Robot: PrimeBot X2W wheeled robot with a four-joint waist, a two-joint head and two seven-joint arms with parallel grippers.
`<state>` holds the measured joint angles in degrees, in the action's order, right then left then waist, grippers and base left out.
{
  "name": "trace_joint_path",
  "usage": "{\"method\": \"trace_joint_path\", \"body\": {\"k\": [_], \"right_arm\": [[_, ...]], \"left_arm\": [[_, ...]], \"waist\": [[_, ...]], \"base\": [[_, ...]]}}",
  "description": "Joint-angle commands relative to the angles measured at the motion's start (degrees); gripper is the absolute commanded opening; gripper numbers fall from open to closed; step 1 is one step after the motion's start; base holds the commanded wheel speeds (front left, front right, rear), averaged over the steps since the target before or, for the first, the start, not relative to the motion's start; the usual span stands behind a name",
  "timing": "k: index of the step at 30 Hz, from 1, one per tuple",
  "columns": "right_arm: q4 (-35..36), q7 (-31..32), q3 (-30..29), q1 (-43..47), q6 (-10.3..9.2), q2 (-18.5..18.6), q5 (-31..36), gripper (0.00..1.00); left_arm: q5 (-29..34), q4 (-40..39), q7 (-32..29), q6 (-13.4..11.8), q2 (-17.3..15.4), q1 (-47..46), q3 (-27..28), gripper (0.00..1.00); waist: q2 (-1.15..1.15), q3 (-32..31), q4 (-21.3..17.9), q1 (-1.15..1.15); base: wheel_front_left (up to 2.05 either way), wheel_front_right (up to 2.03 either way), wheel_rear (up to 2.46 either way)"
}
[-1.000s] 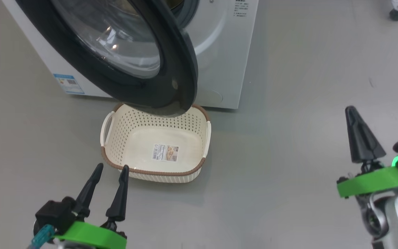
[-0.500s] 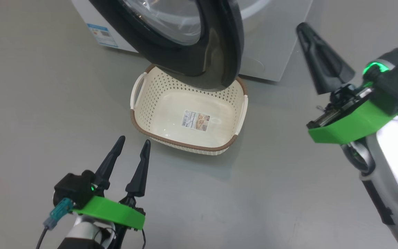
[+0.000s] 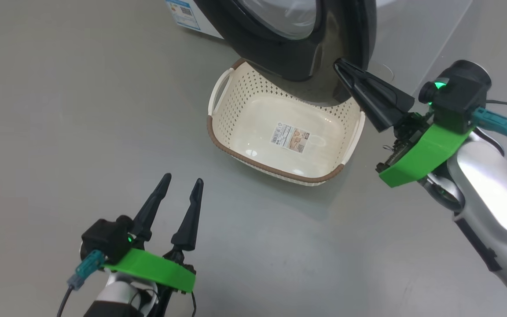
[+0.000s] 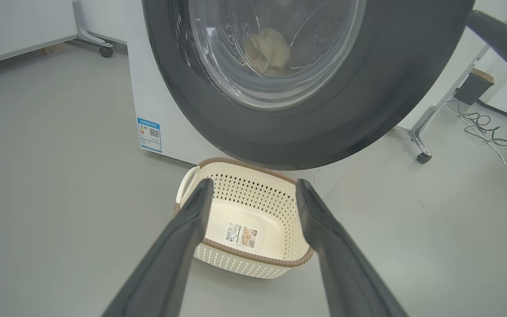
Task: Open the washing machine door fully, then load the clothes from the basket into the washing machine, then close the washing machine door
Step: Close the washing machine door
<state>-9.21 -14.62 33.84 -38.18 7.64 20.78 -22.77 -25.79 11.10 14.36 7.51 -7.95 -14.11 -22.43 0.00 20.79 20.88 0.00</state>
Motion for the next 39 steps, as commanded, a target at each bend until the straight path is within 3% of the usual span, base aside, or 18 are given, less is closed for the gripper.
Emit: {"method": "trace_joint_path", "body": {"k": [1, 12, 33, 39], "right_arm": [[0.60, -0.38, 0.72, -1.19, -0.15, 0.24, -0.86, 0.00], [-3.13, -0.38, 0.46, -3.32, -0.15, 2.18, -1.01, 0.00], [-6.29, -0.36, -6.50, -13.33, -0.15, 10.42, -1.00, 0.00], [-8.14, -0.16, -5.72, -17.42, -0.15, 13.07, -1.40, 0.00]], "left_arm": [[-0.21, -1.71, 0.63, -0.02, -0.70, -1.80, 1.85, 1.00], [-1.03, -3.51, 0.63, -0.02, 1.23, -1.97, 3.00, 1.00], [-0.61, -4.64, 0.63, -0.02, 3.39, -4.74, 1.60, 1.00], [-0.76, -4.95, 0.63, -0.02, 3.90, -5.77, 1.19, 1.00]], "waist": [[0.00, 0.81, 0.94, 0.00], [0.00, 3.93, 2.16, 0.00], [0.00, 13.44, 5.88, 0.00], [0.00, 15.45, 7.11, 0.00]], "base": [[0.00, 0.00, 0.00], [0.00, 0.00, 0.00], [0.00, 0.00, 0.00], [0.00, 0.00, 0.00]]}}
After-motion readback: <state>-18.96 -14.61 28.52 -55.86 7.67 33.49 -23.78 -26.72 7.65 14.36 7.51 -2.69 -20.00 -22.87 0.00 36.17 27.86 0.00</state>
